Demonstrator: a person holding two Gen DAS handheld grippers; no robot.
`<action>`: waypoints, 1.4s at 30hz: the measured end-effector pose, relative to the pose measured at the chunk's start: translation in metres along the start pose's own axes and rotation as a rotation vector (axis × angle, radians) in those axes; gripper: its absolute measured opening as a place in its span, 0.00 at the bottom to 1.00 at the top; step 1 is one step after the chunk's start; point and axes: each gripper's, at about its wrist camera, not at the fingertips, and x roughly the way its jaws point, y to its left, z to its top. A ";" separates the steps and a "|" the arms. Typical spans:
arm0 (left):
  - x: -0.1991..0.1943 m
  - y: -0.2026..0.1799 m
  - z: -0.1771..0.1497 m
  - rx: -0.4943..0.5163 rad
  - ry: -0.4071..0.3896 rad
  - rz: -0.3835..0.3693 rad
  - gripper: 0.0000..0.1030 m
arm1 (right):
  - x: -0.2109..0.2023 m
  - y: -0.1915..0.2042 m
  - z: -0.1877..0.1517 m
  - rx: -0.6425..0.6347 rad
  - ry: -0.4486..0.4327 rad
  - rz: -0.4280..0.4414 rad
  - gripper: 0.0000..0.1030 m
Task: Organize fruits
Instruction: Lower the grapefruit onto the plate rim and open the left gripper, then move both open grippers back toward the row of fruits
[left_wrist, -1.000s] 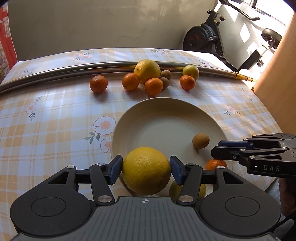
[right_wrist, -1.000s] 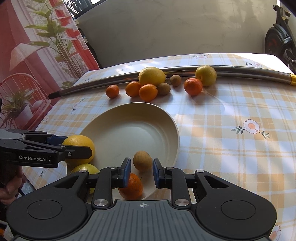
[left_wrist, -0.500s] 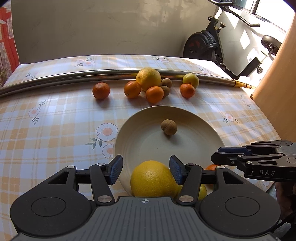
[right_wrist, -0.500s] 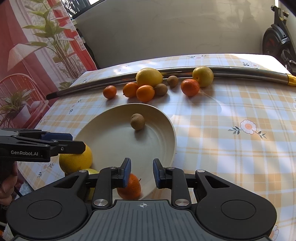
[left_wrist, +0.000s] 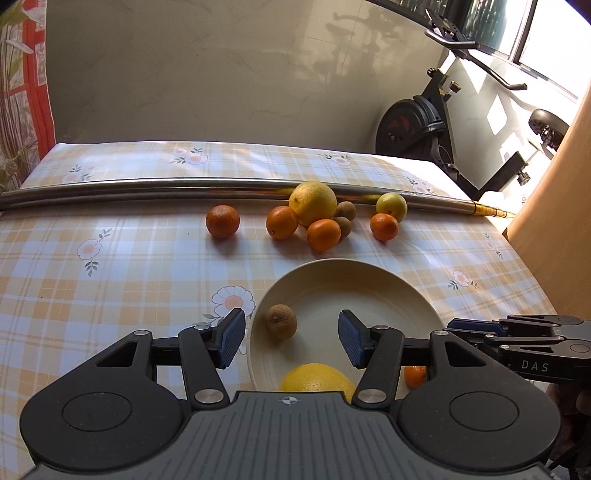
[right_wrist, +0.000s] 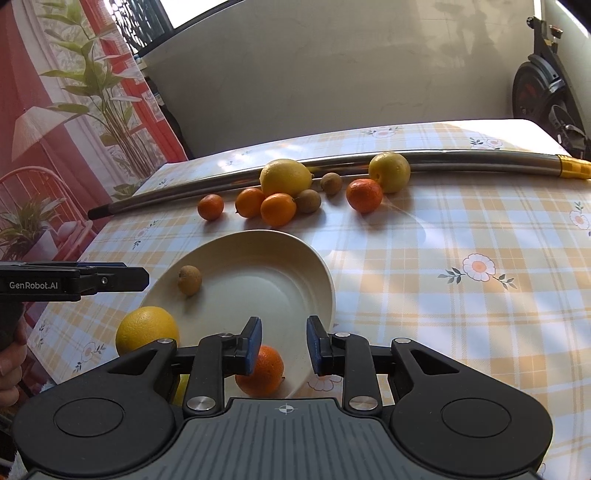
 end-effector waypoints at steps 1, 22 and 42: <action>-0.001 0.002 0.003 -0.007 -0.008 0.004 0.57 | -0.001 -0.002 0.001 0.004 -0.006 -0.001 0.25; 0.008 0.034 0.056 -0.126 -0.099 0.081 0.57 | 0.001 -0.046 0.032 0.035 -0.078 -0.096 0.25; 0.037 0.039 0.069 -0.161 -0.104 0.103 0.57 | 0.036 -0.064 0.082 -0.056 -0.139 -0.145 0.25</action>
